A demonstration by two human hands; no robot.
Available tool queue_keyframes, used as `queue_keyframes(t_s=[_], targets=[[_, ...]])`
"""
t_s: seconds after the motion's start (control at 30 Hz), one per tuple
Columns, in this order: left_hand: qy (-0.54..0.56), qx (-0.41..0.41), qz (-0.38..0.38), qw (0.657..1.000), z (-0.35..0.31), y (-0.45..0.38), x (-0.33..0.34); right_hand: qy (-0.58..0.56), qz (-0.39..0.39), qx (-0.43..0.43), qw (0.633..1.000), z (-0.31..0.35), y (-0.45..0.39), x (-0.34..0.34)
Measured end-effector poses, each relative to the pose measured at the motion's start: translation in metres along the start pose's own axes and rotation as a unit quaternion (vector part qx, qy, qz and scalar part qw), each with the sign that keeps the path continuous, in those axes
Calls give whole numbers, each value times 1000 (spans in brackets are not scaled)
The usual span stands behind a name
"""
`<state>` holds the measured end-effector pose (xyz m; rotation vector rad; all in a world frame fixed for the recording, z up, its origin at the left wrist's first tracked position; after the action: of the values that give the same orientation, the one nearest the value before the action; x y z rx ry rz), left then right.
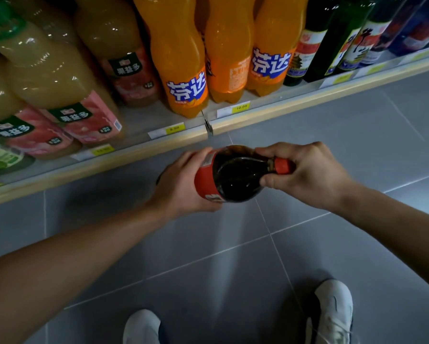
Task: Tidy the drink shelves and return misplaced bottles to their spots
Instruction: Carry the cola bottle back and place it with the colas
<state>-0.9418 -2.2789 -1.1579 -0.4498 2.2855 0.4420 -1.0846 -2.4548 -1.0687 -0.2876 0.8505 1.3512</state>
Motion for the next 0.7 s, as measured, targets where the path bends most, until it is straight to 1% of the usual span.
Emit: queue_keyframes(t_s=[0.13,0.17,0.23,0.27,0.3,0.33,0.37,0.43,0.5,0.53,0.6,0.7], targets=[[-1,-42,19,999,9,2,25,5,48,31,998,-23,-11,17],[0,-48,24,999,11,1,30,-7,50,41,998,-31,-13,19],[1,-51,27,998,13,-3,37,-56,23,61,996,-48,-19,22],[1,-52,23,998,14,-6,40,-95,-2,69,993,-57,-21,23],[1,-56,13,998,15,-10,42,-157,-30,70,985,-65,-23,26],[3,-62,1,998,16,-14,44,-241,-58,67,967,-73,-26,30],[5,-70,-11,997,15,-17,46,-333,-81,61,938,-79,-29,38],[9,-90,-32,995,15,-24,49,-482,-118,50,867,-84,-37,58],[8,-102,-42,994,18,-29,52,-575,-147,44,804,-84,-47,80],[7,-99,-41,994,19,-30,52,-599,-157,46,784,-84,-50,88],[16,-78,-32,996,21,-33,51,-624,-157,53,763,-85,-55,96],[26,-45,0,999,24,-34,46,-626,-151,77,761,-94,-60,102]])
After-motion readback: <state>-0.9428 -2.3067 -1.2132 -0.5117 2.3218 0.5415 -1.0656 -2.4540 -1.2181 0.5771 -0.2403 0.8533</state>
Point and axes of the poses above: each hand's wrist, its own y-axis away from the middle knuckle, its own x-axis out of the palm, z = x × y, the point moved 6 cm from there along -y, towards the middle knuckle, and after that the axes turned 11 degrees about z, right-handed, at the moved point
